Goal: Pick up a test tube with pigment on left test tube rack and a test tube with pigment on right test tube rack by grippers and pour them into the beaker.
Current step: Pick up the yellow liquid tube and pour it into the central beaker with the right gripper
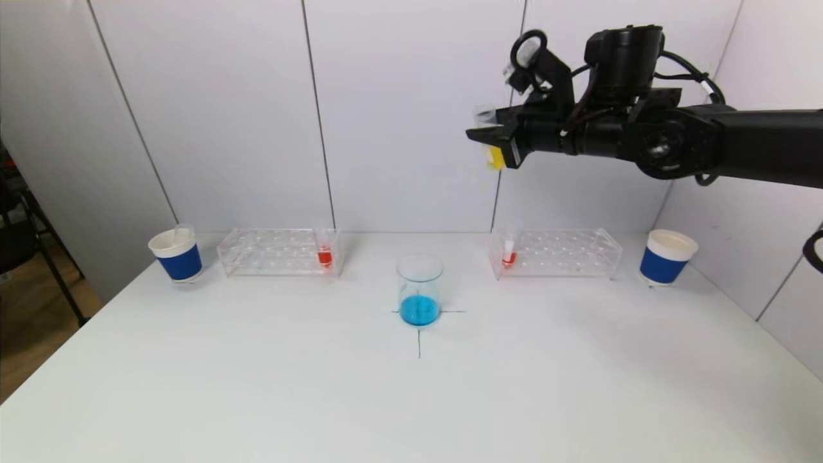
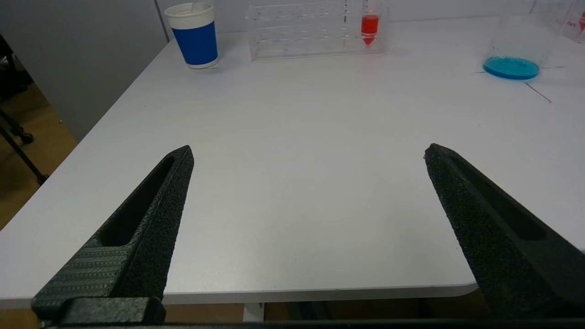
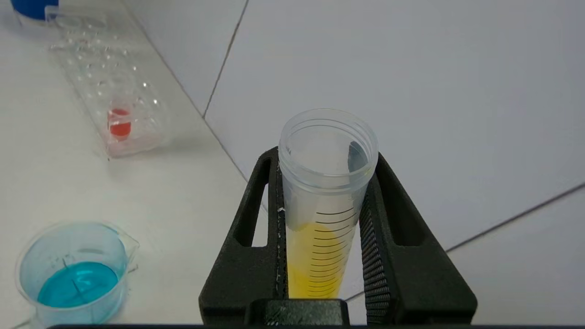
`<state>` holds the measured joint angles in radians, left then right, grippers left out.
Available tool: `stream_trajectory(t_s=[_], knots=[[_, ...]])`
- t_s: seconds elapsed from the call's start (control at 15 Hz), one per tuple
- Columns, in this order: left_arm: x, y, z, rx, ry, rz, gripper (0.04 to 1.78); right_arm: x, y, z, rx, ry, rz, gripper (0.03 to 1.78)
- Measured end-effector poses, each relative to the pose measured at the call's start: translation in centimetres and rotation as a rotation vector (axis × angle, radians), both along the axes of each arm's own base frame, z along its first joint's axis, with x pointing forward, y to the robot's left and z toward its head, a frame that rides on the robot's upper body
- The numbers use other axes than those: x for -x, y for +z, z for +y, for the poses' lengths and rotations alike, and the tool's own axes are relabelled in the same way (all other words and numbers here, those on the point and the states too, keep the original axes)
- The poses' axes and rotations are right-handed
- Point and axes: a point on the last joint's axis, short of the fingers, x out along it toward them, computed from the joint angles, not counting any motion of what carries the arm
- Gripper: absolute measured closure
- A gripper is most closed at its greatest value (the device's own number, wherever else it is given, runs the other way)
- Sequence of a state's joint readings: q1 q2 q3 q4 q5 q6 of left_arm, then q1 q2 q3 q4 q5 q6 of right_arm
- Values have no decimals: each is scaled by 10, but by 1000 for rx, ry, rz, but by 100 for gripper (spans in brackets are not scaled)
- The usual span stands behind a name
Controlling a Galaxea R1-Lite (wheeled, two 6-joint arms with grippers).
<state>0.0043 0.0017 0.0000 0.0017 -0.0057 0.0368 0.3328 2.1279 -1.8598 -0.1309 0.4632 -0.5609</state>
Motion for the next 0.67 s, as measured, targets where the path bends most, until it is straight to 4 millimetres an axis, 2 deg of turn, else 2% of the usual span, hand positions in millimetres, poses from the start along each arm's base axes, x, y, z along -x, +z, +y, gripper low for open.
stream_trajectory(t_s=[0.33,0.67], knots=[[0,0,0,2,-3,0,6,-20,-44,24,80,134,-54,130],[0,0,0,13,2,0,6,-35,-86,36,162,204,-152,130]])
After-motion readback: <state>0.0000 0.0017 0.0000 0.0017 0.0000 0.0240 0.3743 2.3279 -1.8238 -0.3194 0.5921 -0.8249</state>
